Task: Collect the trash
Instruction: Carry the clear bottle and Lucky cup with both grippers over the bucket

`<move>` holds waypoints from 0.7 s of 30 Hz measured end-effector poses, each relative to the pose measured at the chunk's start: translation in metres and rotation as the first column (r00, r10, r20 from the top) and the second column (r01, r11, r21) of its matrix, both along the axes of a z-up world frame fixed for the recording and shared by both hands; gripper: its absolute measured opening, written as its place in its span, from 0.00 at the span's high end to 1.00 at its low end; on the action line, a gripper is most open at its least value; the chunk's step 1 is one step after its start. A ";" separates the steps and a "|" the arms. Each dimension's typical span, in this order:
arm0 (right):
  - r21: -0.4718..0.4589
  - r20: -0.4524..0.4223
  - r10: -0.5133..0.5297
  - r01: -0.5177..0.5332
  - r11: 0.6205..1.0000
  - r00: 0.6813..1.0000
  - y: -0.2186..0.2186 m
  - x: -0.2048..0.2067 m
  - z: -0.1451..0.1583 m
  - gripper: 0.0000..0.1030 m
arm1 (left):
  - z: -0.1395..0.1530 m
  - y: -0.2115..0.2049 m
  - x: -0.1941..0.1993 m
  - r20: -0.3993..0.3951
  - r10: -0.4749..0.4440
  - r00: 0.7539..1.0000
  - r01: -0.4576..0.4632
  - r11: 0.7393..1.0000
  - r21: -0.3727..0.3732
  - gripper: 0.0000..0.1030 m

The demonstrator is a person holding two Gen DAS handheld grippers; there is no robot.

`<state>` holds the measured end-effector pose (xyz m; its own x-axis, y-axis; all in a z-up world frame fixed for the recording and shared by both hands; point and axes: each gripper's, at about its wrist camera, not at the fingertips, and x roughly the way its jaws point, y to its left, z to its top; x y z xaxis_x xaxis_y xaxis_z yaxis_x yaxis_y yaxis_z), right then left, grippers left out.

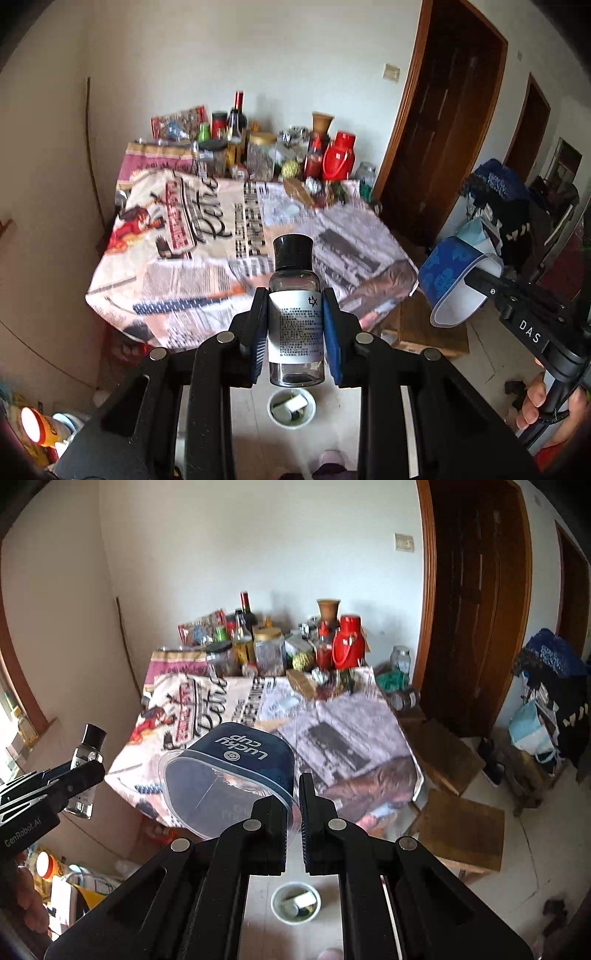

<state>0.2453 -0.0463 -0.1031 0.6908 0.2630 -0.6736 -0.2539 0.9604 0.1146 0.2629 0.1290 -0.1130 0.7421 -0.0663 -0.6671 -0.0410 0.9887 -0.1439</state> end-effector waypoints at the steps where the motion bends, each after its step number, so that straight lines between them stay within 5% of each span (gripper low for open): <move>1: -0.003 -0.014 0.003 -0.003 1.000 1.000 -0.002 0.002 -0.006 0.94 | -0.009 -0.002 0.003 -0.018 0.004 1.000 -0.004 1.000 -0.006 0.74; 11: -0.022 -0.144 0.055 -0.059 0.998 0.988 -0.013 0.033 -0.103 0.94 | -0.121 -0.022 0.041 -0.180 0.044 0.983 -0.054 0.997 -0.048 0.74; 21: -0.053 -0.292 0.118 -0.139 0.989 0.949 -0.014 0.065 -0.256 0.94 | -0.273 -0.028 0.063 -0.321 0.105 0.941 -0.133 0.989 -0.067 0.74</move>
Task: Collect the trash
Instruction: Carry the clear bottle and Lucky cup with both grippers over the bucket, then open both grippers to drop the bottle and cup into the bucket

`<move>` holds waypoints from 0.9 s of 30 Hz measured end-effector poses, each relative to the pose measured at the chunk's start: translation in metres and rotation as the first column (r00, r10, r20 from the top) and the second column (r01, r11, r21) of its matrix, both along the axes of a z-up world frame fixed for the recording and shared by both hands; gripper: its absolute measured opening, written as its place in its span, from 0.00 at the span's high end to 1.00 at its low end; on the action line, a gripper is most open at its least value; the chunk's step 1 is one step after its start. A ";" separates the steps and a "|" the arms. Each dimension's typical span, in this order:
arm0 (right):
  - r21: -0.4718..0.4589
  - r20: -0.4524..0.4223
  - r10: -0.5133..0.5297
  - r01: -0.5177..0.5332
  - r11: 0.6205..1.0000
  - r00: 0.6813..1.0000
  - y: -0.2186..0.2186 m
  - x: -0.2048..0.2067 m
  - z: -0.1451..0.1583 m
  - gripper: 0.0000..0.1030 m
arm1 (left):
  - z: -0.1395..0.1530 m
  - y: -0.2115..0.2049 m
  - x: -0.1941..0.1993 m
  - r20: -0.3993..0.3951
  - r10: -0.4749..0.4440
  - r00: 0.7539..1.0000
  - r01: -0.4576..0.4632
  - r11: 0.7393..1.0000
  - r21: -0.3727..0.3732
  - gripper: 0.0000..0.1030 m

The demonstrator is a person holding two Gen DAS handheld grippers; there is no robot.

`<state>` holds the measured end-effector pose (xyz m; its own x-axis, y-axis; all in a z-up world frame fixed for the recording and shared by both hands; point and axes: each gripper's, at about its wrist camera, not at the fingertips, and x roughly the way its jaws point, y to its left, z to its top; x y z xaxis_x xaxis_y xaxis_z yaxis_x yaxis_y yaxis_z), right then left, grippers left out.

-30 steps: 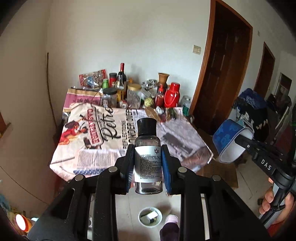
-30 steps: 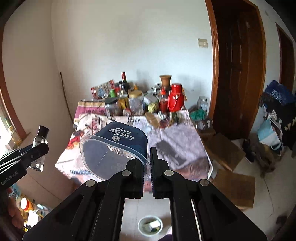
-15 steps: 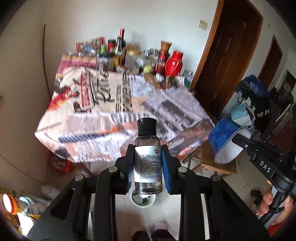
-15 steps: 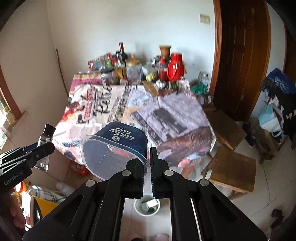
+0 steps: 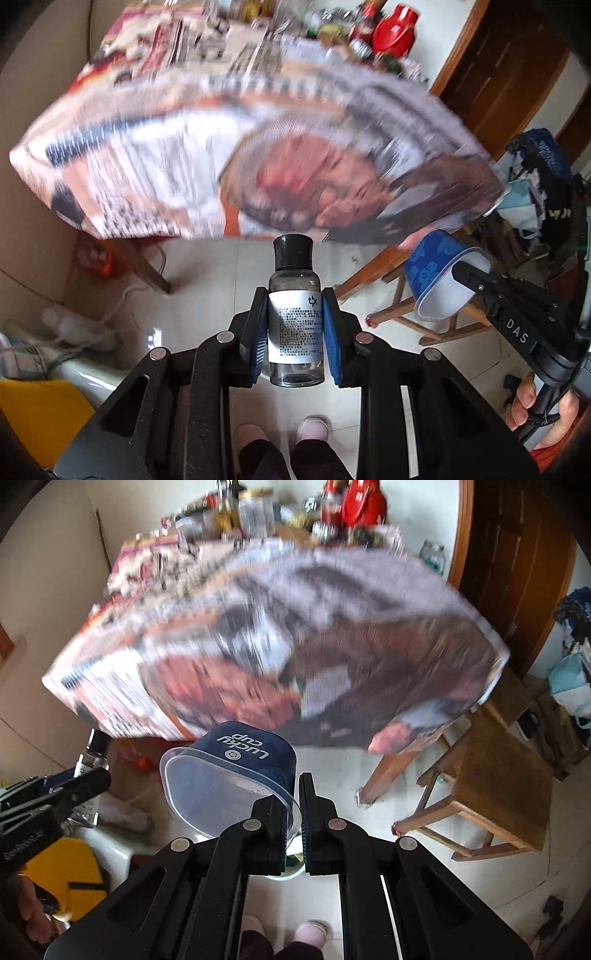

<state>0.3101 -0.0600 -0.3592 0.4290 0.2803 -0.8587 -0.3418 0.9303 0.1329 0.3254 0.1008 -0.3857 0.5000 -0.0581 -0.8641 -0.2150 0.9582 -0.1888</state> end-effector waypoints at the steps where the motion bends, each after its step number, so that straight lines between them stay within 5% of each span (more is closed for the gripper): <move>1: -0.006 -0.011 0.007 -0.007 1.000 1.000 0.001 0.002 -0.014 0.94 | -0.017 0.002 -0.001 -0.015 0.009 1.000 -0.009 1.000 -0.003 0.74; 10: -0.012 -0.164 0.050 -0.052 0.999 0.985 0.015 0.001 -0.154 0.94 | -0.156 0.020 -0.012 -0.157 0.076 0.985 -0.081 0.996 -0.023 0.74; 16: -0.001 -0.240 0.102 -0.106 0.994 0.965 0.041 -0.006 -0.228 0.93 | -0.218 0.024 -0.015 -0.208 0.083 0.975 -0.092 0.995 -0.035 0.74; 18: 0.011 -0.307 0.132 -0.135 0.991 0.943 0.048 -0.004 -0.248 0.84 | -0.233 0.021 -0.014 -0.221 0.079 0.972 -0.089 0.995 -0.033 0.74; 20: -0.002 -0.374 0.141 -0.153 0.988 0.916 0.051 -0.004 -0.267 0.60 | -0.247 0.019 -0.013 -0.234 0.073 0.970 -0.087 0.995 -0.048 0.74; 27: 0.019 -0.416 0.083 -0.083 0.996 0.906 0.028 -0.012 -0.279 0.51 | -0.273 0.000 -0.008 -0.272 0.026 0.962 -0.051 0.995 -0.084 0.74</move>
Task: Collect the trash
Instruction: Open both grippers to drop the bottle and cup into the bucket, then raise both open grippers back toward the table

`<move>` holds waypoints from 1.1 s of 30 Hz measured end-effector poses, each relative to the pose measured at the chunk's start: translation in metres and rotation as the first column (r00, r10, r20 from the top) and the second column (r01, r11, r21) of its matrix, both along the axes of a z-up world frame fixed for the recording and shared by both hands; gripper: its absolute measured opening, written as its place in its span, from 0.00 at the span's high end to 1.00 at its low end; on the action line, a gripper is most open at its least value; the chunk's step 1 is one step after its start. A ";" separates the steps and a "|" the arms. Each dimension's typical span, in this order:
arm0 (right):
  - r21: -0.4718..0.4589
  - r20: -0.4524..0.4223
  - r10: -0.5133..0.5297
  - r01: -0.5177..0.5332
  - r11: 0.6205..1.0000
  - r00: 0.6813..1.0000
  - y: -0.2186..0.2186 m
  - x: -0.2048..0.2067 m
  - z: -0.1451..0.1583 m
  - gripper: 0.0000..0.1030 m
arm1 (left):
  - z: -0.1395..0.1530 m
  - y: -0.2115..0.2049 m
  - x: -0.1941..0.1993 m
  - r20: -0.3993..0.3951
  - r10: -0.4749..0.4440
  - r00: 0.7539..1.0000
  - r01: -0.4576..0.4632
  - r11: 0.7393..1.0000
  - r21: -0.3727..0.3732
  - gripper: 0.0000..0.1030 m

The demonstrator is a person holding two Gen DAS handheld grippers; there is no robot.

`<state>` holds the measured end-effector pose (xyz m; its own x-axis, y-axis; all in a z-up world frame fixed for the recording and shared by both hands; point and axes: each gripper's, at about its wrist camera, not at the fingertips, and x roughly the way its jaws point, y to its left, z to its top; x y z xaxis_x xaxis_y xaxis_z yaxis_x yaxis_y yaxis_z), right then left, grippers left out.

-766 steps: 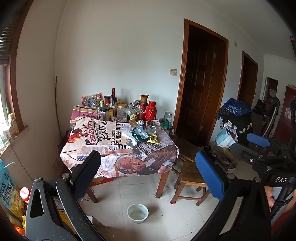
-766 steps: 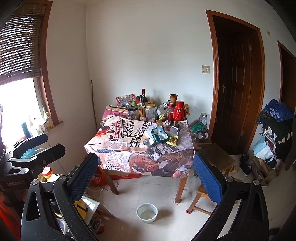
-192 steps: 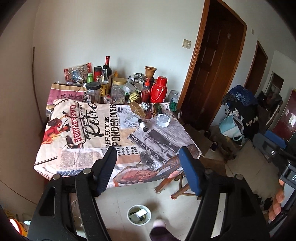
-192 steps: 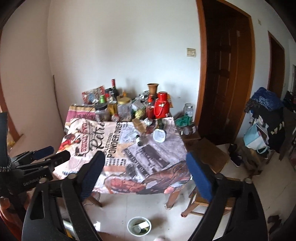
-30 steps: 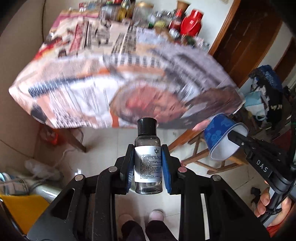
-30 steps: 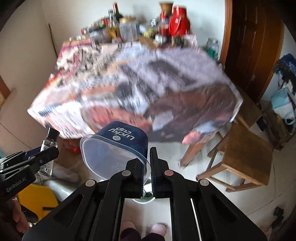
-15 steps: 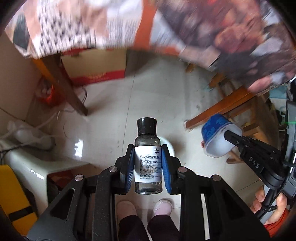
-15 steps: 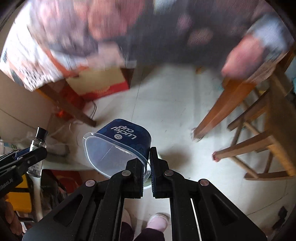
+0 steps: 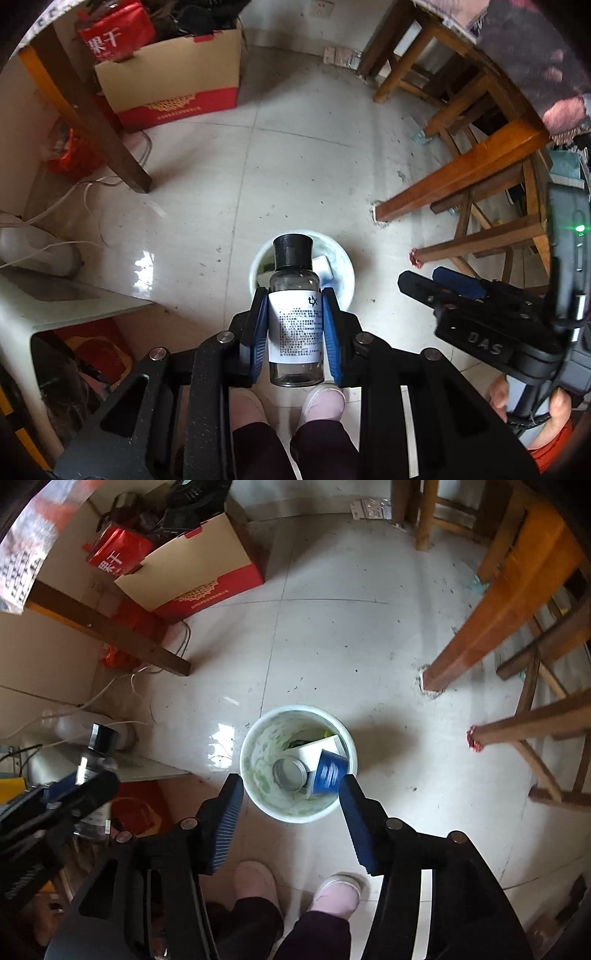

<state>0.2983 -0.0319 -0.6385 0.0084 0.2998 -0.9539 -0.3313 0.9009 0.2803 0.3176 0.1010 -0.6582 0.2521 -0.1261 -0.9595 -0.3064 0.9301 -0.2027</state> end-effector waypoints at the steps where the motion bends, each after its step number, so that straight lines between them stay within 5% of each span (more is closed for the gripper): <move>1: 0.012 0.002 -0.006 0.006 1.000 1.000 -0.002 0.001 0.001 0.51 | 0.000 -0.002 0.001 -0.001 -0.006 1.000 0.006 1.000 0.000 0.74; 11: -0.012 0.084 -0.034 0.035 0.999 0.996 -0.014 0.012 0.015 0.51 | -0.015 -0.021 0.022 -0.016 -0.045 0.999 0.043 0.994 -0.104 0.73; 15: -0.002 0.090 -0.047 0.048 0.999 0.995 -0.020 0.014 0.021 0.51 | -0.006 -0.030 0.030 -0.013 -0.050 0.999 0.049 0.998 -0.045 0.53; 19: -0.002 0.085 -0.035 0.036 0.999 0.996 -0.022 0.014 0.033 0.51 | 0.016 -0.030 0.025 0.001 -0.057 0.998 0.057 0.998 -0.017 0.53; 28: 0.027 0.133 -0.025 0.022 0.999 0.991 -0.021 0.011 0.116 0.51 | 0.113 -0.023 0.014 0.046 -0.064 0.997 0.062 0.998 0.031 0.53; 33: 0.041 0.202 -0.035 0.027 0.999 0.979 -0.022 0.010 0.193 0.51 | 0.207 -0.017 0.008 0.132 -0.052 0.990 0.045 0.997 0.059 0.53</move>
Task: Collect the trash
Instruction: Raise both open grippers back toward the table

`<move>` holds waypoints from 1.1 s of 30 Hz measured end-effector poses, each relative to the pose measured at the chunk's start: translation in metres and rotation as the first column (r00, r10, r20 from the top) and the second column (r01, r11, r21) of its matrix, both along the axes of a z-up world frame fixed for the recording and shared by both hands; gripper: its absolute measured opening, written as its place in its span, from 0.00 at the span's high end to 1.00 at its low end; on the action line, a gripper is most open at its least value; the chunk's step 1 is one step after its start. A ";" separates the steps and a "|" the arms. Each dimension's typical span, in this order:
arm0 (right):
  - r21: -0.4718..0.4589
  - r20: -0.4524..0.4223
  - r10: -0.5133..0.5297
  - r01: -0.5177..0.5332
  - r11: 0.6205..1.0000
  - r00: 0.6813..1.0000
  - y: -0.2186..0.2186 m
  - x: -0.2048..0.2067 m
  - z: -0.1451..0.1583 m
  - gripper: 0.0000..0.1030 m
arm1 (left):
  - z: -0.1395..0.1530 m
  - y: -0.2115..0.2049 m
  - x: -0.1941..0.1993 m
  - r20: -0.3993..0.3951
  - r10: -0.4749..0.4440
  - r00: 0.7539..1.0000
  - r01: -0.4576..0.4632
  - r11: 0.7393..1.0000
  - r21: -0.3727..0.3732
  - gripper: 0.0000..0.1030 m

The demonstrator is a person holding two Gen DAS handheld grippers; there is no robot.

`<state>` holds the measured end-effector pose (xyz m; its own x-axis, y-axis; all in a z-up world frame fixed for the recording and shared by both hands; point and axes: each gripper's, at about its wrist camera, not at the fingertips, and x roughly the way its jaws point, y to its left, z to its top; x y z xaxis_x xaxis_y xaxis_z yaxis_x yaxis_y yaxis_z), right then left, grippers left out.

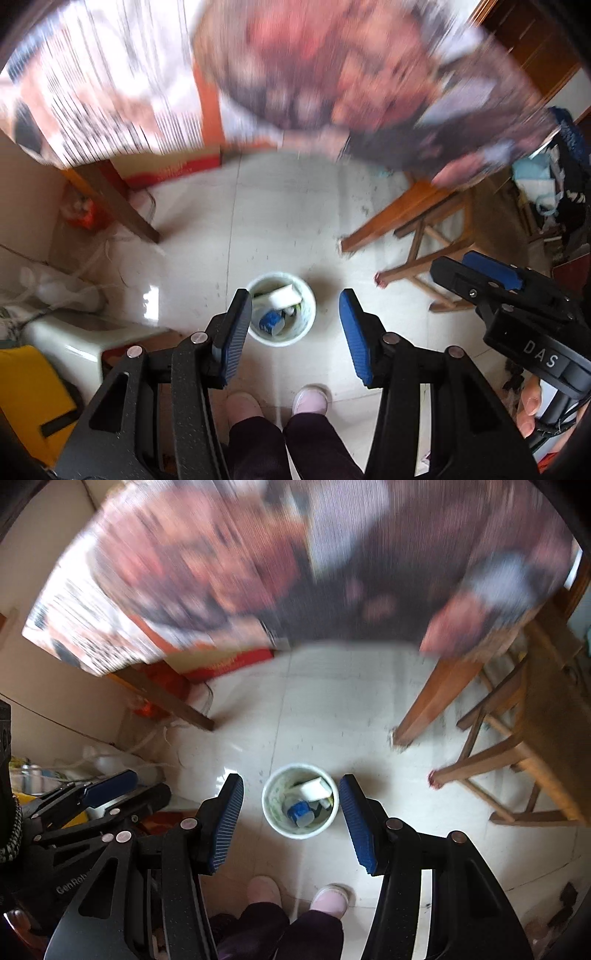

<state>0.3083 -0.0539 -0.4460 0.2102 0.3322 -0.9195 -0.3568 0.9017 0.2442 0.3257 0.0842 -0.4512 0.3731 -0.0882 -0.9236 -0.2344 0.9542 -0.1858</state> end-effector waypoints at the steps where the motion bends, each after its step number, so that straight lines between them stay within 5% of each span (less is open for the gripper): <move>1: -0.007 0.023 -0.004 0.004 1.000 1.000 0.000 0.000 0.017 0.51 | 0.013 0.001 0.000 0.015 0.002 1.000 -0.002 1.000 0.007 0.53; 12: 0.108 0.238 -0.107 0.083 0.991 0.965 -0.010 -0.019 0.219 0.51 | 0.216 0.006 -0.023 0.282 -0.060 0.958 0.036 0.995 0.089 0.53; 16: 0.131 0.346 -0.143 0.103 0.986 0.927 -0.005 -0.036 0.290 0.51 | 0.289 0.006 -0.042 0.387 -0.085 0.918 0.046 0.993 0.111 0.52; 22: 0.178 0.521 -0.198 0.121 0.977 0.830 0.001 -0.072 0.381 0.32 | 0.379 0.022 -0.073 0.539 -0.120 0.834 0.037 0.986 0.161 0.41; 30: 0.176 0.656 -0.248 0.175 0.969 0.712 0.015 -0.100 0.430 0.10 | 0.424 0.045 -0.090 0.627 -0.137 0.767 0.043 0.986 0.163 0.11; 33: 0.179 0.668 -0.269 0.201 0.963 0.694 0.017 -0.096 0.434 0.09 | 0.428 0.049 -0.085 0.638 -0.142 0.757 0.041 0.985 0.170 0.10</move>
<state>0.2120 -0.0365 -0.0122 0.8482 0.2541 -0.4647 -0.2352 0.9669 0.0992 0.2405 0.1336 -0.0233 0.8809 -0.0450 -0.4711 -0.0172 0.9918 -0.1269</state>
